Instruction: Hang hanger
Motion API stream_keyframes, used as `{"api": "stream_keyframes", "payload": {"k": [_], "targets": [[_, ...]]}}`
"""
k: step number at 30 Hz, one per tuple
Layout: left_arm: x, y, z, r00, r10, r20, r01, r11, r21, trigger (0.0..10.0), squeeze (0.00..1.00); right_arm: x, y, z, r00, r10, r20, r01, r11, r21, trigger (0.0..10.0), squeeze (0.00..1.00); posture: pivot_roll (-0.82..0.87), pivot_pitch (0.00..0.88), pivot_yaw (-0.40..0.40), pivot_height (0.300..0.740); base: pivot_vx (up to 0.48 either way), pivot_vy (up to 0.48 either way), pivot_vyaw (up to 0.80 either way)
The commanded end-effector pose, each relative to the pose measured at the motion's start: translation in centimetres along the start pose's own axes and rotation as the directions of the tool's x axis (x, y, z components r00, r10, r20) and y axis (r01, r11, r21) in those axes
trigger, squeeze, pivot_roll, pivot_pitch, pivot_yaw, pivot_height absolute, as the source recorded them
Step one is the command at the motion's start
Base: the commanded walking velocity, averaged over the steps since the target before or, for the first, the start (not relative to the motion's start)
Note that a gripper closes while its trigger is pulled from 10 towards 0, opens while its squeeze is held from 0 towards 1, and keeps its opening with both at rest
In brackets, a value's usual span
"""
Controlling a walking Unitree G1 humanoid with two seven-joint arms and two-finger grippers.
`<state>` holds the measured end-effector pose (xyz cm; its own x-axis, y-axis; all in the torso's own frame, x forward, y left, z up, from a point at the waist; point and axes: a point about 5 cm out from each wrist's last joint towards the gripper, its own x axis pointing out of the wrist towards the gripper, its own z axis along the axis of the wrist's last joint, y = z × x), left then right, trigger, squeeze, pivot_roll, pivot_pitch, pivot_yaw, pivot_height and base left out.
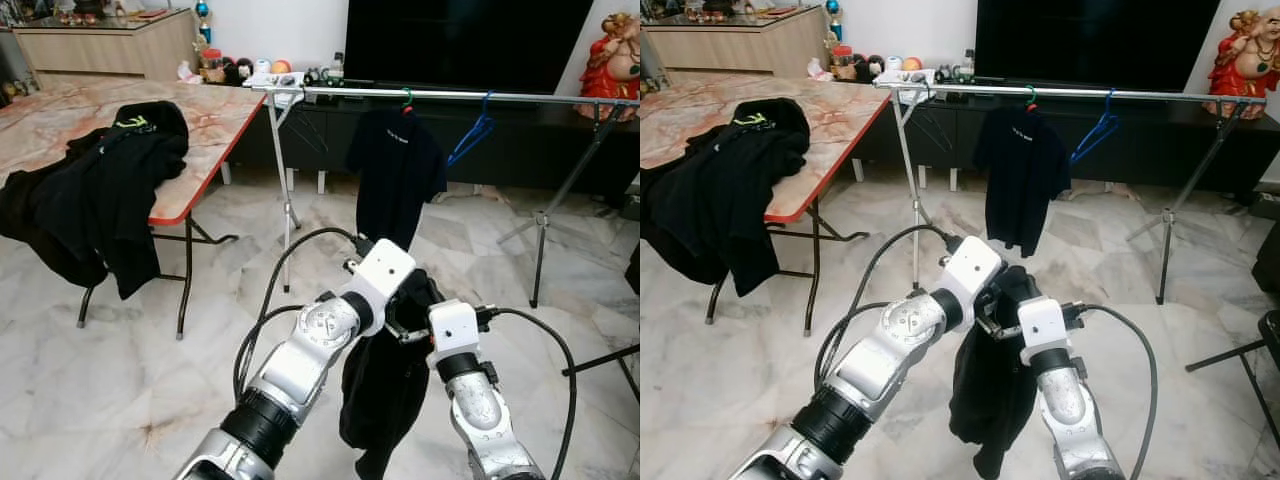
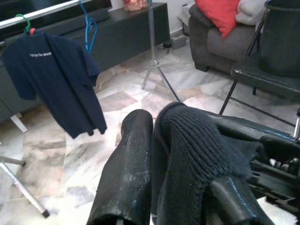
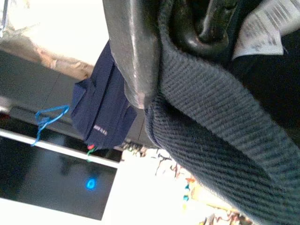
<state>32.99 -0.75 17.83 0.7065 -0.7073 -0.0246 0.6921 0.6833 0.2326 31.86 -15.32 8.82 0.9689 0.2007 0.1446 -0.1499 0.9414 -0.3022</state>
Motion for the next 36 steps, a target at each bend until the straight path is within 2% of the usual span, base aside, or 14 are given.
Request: {"api": "stream_keyframes", "payload": {"k": [1,6,11,16,22,25,26,27,28,29,30,31,32,36], "targets": [[-0.2,0.0,0.3,0.998,-0.054,0.018,0.053,0.998,0.023,10.0,1.0,0.0,0.5,-0.8,0.996,0.058,-0.066,-0.058,0.998,0.012,0.0,0.0,0.06,0.014,-0.013,0.74,0.0,0.0,0.0],[-0.9,0.3,-0.3,0.992,-0.129,-0.007,0.129,0.989,0.073,10.0,1.0,-0.5,1.1,-1.9,0.983,0.121,-0.139,-0.121,0.993,0.007,0.0,0.0,0.06,0.018,-0.016,0.74,0.0,0.0,0.0],[-2.8,1.4,-2.6,0.971,-0.208,-0.123,0.226,0.961,0.162,10.0,1.0,-1.7,1.2,-3.7,0.954,0.167,-0.248,-0.172,0.985,0.002,0.0,0.0,0.07,0.021,-0.017,0.74,0.0,0.0,0.0],[-4.4,2.4,-4.6,0.955,-0.207,-0.214,0.244,0.955,0.168,10.0,1.0,-2.0,0.9,-4.3,0.944,0.152,-0.292,-0.157,0.988,0.006,0.0,0.0,0.07,0.022,-0.017,0.74,0.0,0.0,0.0],[-6.3,2.0,-6.4,0.895,-0.317,-0.313,0.373,0.918,0.136,10.0,1.0,-2.4,0.7,-5.3,0.922,0.145,-0.358,-0.14,0.989,0.04,0.0,0.0,0.07,0.024,-0.02,0.74,0.0,0.0,0.0],[-7.2,2.8,-7.4,0.9,-0.284,-0.331,0.337,0.934,0.115,10.0,1.0,-2.8,0.8,-6.0,0.901,0.144,-0.41,-0.122,0.989,0.078,0.0,0.0,0.06,0.02,-0.018,0.74,0.0,0.0,0.0],[-7.7,4.0,-8.5,0.923,-0.193,-0.334,0.236,0.967,0.093,10.0,1.0,-3.3,0.6,-6.7,0.884,0.118,-0.453,-0.075,0.991,0.113,0.0,0.0,0.06,0.02,-0.018,0.74,0.0,0.0,0.0],[-7.7,4.0,-8.5,0.923,-0.193,-0.334,0.236,0.967,0.093,10.0,1.0,-3.3,0.6,-6.7,0.884,0.118,-0.453,-0.075,0.991,0.113,0.0,0.0,0.06,0.02,-0.018,0.74,0.0,0.0,0.0],[-8.2,5.0,-9.5,0.934,-0.091,-0.347,0.132,0.987,0.096,10.0,1.0,-3.7,0.2,-7.2,0.871,0.081,-0.485,-0.014,0.99,0.14,0.0,0.0,0.07,0.017,-0.014,0.74,0.0,0.0,0.0],[-9.0,6.1,-11.0,0.929,0.036,-0.369,-0.005,0.996,0.085,10.0,0.0,-4.2,-0.5,-7.8,0.854,0.012,-0.52,0.093,0.98,0.175,0.0,0.0,0.07,0.013,-0.011,0.74,0.0,0.0,0.0],[-9.3,6.5,-11.5,0.923,0.078,-0.378,-0.051,0.995,0.081,10.0,0.0,-4.4,-0.7,-8.0,0.846,-0.011,-0.533,0.132,0.973,0.19,0.0,0.0,0.07,0.013,-0.011,0.74,0.0,0.0,0.0],[-10.9,7.3,-13.6,0.883,0.193,-0.428,-0.191,0.98,0.047,10.0,0.0,-5.0,-1.7,-8.6,0.813,-0.094,-0.575,0.277,0.93,0.24,0.0,0.0,0.07,0.012,-0.009,0.74,0.0,0.0,0.0],[-11.9,7.5,-14.6,0.858,0.241,-0.453,-0.256,0.966,0.029,10.0,0.0,-5.4,-2.1,-9.0,0.791,-0.127,-0.599,0.345,0.901,0.264,0.0,0.0,0.07,0.012,-0.009,0.74,0.0,0.0,0.0],[-14.9,7.7,-17.6,0.759,0.347,-0.551,-0.405,0.914,0.017,10.0,0.0,-6.7,-2.8,-10.0,0.723,-0.186,-0.665,0.486,0.822,0.298,0.0,0.0,0.07,0.006,0.0,0.74,0.0,0.0,0.0]]}}
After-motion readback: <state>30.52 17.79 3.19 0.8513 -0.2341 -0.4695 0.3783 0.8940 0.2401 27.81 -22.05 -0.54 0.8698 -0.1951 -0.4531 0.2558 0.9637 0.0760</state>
